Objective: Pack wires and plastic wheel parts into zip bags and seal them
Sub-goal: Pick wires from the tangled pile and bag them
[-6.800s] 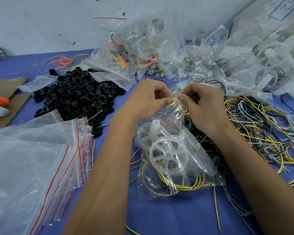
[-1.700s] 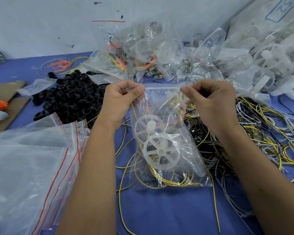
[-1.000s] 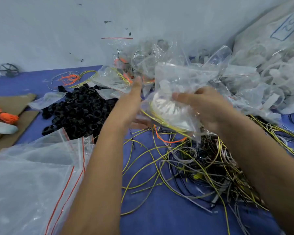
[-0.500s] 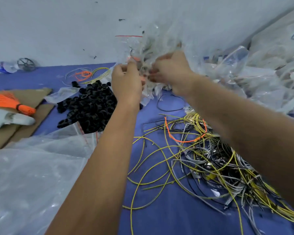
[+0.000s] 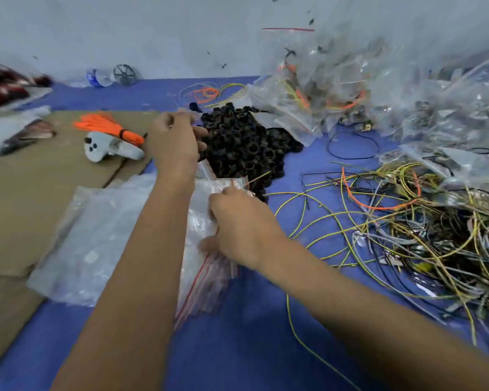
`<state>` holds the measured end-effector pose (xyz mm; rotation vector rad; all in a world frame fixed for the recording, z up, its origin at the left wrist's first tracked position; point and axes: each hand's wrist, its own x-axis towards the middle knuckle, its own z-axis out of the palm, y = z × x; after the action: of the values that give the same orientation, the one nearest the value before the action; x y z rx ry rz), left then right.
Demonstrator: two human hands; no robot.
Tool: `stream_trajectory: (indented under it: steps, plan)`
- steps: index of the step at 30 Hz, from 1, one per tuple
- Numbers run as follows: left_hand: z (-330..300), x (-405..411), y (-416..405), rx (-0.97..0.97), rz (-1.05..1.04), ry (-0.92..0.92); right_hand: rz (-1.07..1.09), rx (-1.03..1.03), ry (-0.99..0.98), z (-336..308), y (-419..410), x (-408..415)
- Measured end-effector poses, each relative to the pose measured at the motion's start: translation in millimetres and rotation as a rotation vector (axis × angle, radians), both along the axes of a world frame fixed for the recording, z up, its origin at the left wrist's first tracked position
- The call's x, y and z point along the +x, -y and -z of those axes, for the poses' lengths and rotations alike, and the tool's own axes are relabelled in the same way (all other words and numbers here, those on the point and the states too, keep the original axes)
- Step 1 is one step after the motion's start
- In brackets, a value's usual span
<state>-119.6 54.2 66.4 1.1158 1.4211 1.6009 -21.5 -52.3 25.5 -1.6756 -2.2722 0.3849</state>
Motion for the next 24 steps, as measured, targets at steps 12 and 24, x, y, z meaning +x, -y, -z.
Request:
stream_trajectory:
  steps: [12, 24]
  plan:
    - [6.5, -1.1, 19.0, 0.172, 0.463, -0.758, 0.302, 0.041, -0.758, -9.3, -42.7, 66.2]
    - [5.0, 77.5, 24.0, 0.386, 0.209, -0.849, 0.418, -0.155, -0.862, -24.8, -1.0, 166.1]
